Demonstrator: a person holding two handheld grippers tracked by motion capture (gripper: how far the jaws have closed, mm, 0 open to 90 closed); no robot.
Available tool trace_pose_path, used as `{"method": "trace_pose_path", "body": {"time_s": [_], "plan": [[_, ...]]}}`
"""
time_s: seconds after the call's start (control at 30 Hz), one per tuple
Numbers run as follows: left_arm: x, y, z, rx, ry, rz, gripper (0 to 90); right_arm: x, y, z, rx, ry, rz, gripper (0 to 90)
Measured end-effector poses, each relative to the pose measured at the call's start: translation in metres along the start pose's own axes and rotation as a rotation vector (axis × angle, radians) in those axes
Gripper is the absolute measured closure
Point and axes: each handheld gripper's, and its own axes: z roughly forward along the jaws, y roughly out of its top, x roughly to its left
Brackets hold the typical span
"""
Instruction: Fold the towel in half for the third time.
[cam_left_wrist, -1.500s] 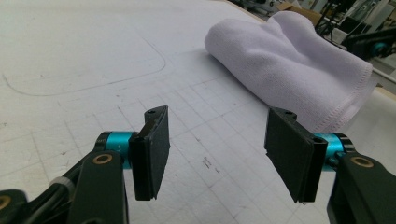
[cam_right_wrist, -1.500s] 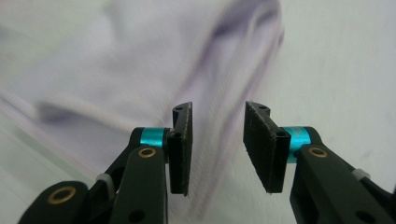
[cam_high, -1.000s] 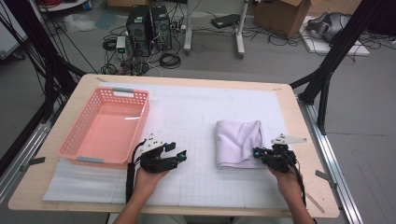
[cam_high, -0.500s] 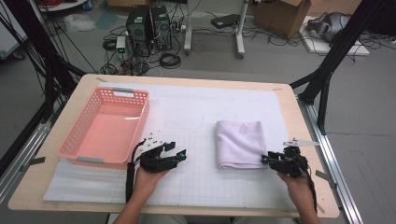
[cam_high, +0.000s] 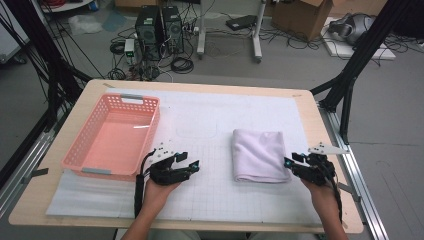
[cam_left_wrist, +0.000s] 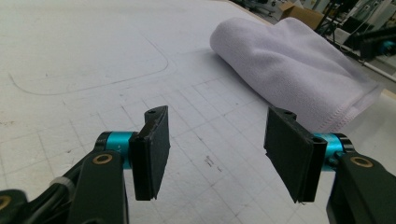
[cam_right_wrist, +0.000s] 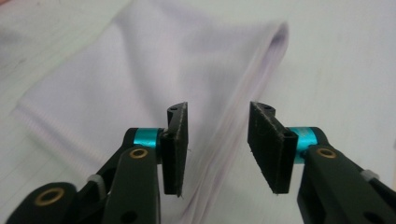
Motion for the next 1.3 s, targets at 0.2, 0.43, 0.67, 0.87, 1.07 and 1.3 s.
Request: {"method": "trace_pose_path", "body": {"time_s": [0.2,0.43,0.67,0.87,1.07,1.3], "plan": [[0.0,-0.001,0.001,0.007,-0.003,0.001,40.8,-0.006,0.031,0.051,0.0,0.004,-0.072,67.3],[0.0,-0.001,0.0,0.008,-0.007,-0.005,40.7,-0.019,0.034,0.093,0.079,-0.108,-0.036,75.9],[0.0,-0.002,0.0,0.006,-0.004,-0.007,40.7,-0.035,0.034,0.083,0.051,-0.199,0.048,66.4],[0.001,-0.001,0.0,0.002,-0.004,-0.007,40.7,0.007,0.052,0.077,0.007,0.002,-0.059,56.6],[0.0,-0.001,0.0,0.001,-0.004,-0.008,40.7,0.037,0.063,0.112,0.105,0.013,-0.137,57.2],[0.0,-0.001,0.0,0.005,-0.008,-0.004,40.6,0.06,0.067,0.143,0.106,0.073,-0.184,55.9]]}}
